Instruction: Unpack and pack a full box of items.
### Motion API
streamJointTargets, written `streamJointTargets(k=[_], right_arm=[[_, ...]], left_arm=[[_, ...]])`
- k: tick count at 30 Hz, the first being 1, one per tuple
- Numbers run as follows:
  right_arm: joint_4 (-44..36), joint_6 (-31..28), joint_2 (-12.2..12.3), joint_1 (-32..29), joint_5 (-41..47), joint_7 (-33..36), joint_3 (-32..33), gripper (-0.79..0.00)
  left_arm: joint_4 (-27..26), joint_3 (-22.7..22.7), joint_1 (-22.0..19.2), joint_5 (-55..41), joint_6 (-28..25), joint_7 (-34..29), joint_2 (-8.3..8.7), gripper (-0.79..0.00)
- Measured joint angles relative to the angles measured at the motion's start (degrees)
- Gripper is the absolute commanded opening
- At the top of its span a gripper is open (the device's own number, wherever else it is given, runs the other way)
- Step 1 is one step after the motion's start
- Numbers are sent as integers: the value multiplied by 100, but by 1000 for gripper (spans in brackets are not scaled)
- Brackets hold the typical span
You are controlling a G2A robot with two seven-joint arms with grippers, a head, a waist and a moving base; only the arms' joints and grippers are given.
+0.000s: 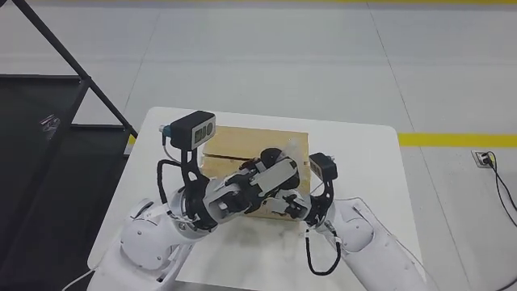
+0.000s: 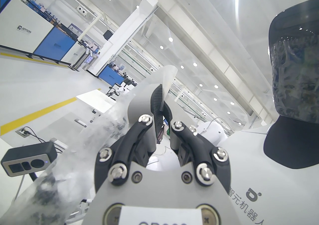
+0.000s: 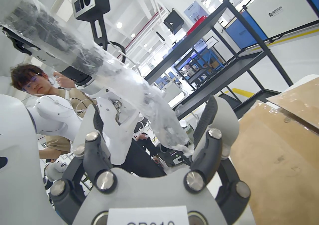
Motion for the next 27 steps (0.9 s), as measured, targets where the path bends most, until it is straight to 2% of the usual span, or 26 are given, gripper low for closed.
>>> streamJointTargets(k=[11, 14, 15, 16, 27], right_arm=[[-54, 0, -29, -139, 589, 926, 304, -499], [-62, 0, -62, -174, 788, 1168, 388, -603], [-59, 0, -75, -190, 864, 1263, 435, -662], [-55, 0, -86, -203, 916, 1332, 474, -785], [-70, 0, -246, -333, 1281, 2065, 949, -785]], left_arm=[[-3, -19, 17, -20, -24, 4, -14, -785], [-16, -63, 45, -22, -27, 5, -12, -785], [-20, -84, 55, -26, -29, 5, -11, -785], [-23, -100, 63, -30, -31, 5, -10, -785], [-91, -376, 247, -133, -65, -34, 19, -785]])
